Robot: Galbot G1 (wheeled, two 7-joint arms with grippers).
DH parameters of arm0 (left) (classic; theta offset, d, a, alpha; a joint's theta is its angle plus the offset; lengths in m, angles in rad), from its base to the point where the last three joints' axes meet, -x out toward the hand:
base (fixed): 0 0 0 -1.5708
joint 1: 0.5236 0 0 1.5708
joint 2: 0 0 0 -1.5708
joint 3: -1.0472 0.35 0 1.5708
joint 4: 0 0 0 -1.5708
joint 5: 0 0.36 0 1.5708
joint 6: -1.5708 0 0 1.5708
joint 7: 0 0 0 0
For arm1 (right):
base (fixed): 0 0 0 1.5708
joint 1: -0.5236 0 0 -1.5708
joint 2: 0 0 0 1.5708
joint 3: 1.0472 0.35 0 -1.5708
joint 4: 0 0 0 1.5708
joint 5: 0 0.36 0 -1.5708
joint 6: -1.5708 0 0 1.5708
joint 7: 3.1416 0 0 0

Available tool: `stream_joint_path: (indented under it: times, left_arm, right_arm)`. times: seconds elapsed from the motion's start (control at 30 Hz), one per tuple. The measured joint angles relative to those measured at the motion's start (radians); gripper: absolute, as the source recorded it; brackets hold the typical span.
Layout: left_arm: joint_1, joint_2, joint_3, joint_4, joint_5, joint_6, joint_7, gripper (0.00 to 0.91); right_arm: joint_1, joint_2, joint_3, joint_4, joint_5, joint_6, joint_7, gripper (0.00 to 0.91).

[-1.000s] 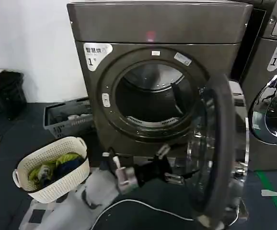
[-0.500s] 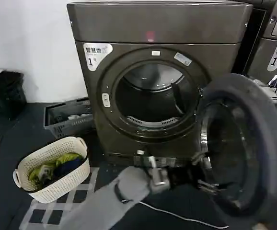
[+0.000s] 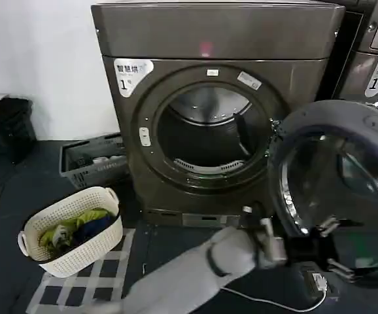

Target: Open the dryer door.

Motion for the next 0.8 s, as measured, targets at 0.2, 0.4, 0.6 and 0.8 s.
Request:
stream_joint_path:
  times: [0.2,0.4,0.6,0.8]
  left_arm:
    - [-0.029,-0.033,0.018,0.129,0.074,0.006,-0.068,0.907]
    - [-0.039,-0.033,0.043,0.189,0.118,0.029,-0.124,0.907]
    - [-0.014,-0.033,0.051,0.197,0.138,0.037,-0.138,0.907]
    - [0.01,-0.033,0.039,0.168,0.106,0.094,-0.194,0.907]
  right_arm:
    - [0.002,0.017,0.002,0.012,-0.001,0.015,0.0,0.907]
    - [0.013,0.031,-0.011,0.034,-0.009,0.017,0.002,0.907]
    - [0.021,0.041,-0.028,0.048,-0.026,0.026,0.002,0.907]
    - [0.02,0.05,-0.037,0.064,-0.031,0.033,0.002,0.907]
